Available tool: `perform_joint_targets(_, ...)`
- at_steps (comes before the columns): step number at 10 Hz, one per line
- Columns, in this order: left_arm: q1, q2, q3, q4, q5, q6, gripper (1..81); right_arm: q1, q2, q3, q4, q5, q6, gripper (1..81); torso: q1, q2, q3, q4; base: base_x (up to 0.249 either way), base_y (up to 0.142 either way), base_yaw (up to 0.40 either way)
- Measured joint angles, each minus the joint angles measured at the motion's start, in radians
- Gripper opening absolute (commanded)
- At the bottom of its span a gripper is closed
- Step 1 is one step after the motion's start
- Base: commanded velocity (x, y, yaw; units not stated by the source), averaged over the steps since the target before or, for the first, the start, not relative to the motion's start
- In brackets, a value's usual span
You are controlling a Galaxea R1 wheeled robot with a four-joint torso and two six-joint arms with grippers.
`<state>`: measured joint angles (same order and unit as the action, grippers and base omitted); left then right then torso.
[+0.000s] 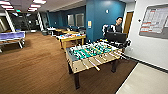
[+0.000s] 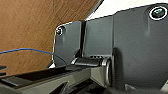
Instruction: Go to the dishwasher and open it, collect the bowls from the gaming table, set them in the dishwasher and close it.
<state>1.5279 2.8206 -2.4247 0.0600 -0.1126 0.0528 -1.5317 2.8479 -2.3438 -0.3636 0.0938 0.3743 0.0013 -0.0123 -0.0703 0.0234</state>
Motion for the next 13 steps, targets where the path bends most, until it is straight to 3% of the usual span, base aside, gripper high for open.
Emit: perform_joint_targets(13,0.002,0.026,-0.052,-0.004,0.001,0.0,81.1,0.0,0.009,-0.006,-0.005,-0.001,0.0,81.1,0.0,0.0,0.0,0.0,0.0,0.0,0.313)
